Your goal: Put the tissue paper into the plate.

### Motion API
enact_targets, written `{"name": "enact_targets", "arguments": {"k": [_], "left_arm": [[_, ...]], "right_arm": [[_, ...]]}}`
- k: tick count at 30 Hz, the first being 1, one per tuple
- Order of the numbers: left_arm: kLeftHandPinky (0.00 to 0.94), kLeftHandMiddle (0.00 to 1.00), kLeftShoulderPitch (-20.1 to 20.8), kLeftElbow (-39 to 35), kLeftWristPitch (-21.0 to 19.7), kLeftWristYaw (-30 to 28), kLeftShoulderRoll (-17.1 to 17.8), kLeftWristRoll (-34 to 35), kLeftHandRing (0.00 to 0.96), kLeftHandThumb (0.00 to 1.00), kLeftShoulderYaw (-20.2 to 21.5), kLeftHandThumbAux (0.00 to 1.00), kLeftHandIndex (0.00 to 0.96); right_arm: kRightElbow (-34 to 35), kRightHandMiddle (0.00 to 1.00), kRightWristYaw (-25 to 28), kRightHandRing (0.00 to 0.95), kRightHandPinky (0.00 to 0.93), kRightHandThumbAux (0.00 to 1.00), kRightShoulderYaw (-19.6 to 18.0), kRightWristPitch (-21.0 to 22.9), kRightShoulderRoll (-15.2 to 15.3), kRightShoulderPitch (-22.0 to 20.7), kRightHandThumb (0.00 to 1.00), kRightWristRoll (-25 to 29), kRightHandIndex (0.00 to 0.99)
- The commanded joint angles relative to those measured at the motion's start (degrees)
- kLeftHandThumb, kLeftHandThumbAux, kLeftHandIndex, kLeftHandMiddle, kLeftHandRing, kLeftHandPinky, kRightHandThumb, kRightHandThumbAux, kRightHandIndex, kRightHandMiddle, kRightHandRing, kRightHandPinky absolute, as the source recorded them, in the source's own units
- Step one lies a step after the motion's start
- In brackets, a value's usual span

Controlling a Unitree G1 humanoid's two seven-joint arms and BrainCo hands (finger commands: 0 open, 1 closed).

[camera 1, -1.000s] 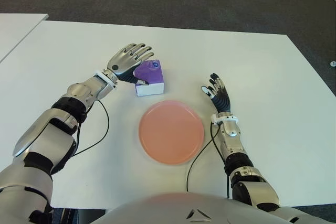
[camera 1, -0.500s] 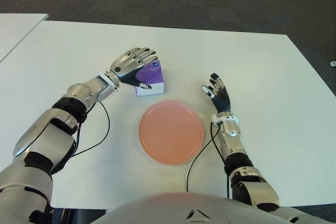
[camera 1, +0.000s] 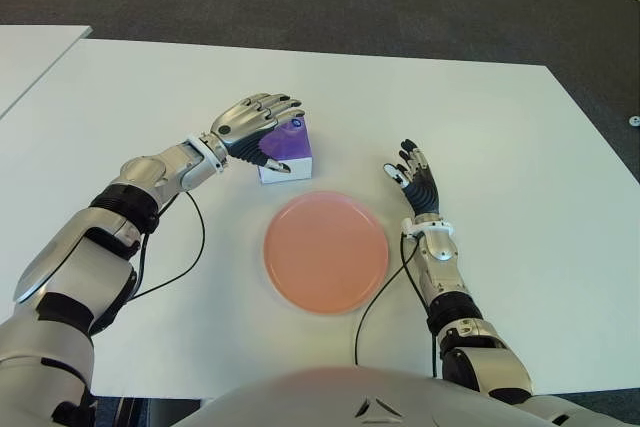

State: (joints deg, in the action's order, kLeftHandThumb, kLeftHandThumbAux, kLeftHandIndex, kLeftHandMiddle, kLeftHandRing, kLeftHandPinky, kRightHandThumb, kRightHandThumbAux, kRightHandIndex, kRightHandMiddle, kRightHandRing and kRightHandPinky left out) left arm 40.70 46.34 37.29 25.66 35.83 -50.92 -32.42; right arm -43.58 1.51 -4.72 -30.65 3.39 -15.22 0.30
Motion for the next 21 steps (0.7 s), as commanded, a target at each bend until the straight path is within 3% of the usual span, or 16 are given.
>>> {"name": "enact_targets", "arguments": {"k": [1, 14, 21], "left_arm": [[0.000, 0.000, -2.73, -1.68, 1.37, -2.90, 0.94, 1.56, 0.000, 0.009, 0.76, 0.389, 0.000], [0.000, 0.000, -3.23, -2.85, -0.83, -6.35, 0.76, 0.99, 0.000, 0.012, 1.05, 0.385, 0.000], [0.000, 0.000, -0.61, 2.81, -4.32, -4.21, -0.87, -1.99, 0.000, 0.002, -0.91, 0.390, 0.000]], "right_arm": [[-5.31, 0.000, 0.47, 0.000, 0.000, 0.566, 0.64, 5.55, -1.86, 7.73, 0.032, 0.14, 0.000], [-4.72, 0.000, 0.96, 0.000, 0.000, 0.576, 0.72, 5.76, -1.53, 7.94, 0.023, 0.05, 0.000], [-4.61, 0.000, 0.89, 0.000, 0.000, 0.573, 0.70, 6.21, -1.51, 7.97, 0.015, 0.01, 0.000]]}}
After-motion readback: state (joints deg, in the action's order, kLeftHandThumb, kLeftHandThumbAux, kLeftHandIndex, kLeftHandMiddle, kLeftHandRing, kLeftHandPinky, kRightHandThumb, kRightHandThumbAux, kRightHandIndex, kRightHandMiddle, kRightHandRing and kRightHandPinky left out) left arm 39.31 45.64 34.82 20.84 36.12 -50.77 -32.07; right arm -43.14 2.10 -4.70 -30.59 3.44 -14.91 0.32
